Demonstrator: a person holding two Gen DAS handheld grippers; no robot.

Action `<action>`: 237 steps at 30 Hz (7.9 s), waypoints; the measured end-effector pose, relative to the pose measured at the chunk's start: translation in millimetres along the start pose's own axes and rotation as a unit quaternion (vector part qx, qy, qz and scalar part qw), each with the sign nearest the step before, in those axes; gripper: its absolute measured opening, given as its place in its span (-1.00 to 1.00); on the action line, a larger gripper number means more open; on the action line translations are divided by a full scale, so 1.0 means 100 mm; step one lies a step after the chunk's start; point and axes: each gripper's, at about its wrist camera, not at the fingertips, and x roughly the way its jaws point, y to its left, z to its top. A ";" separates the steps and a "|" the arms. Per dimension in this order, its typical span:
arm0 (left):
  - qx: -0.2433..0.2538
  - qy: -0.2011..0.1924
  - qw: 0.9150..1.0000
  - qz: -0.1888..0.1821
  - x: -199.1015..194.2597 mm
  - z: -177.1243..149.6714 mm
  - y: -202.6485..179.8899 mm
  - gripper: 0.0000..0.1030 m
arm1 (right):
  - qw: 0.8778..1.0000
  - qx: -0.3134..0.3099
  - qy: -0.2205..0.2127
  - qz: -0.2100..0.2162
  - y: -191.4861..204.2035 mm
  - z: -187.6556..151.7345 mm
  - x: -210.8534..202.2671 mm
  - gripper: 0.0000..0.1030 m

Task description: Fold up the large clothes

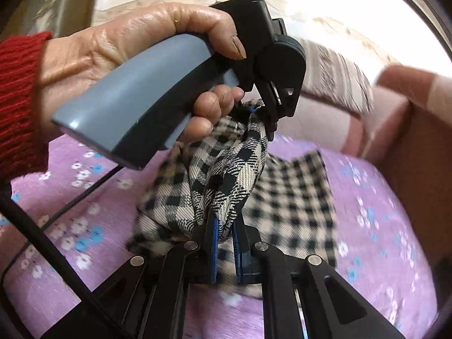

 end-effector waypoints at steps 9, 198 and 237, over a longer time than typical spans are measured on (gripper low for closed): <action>-0.004 0.013 0.999 -0.043 0.08 -0.02 -0.33 -0.49 | 0.998 0.050 0.030 0.014 -0.33 -0.11 0.17 -0.82; 0.048 -0.045 0.996 0.065 -0.40 -2.27 0.19 0.09 | 0.948 0.231 0.213 0.042 -1.95 -0.52 0.16 -0.27; 0.007 -0.057 0.991 0.118 0.34 -0.11 0.17 0.27 | 0.963 0.162 0.198 0.090 -1.24 -0.18 0.73 -0.58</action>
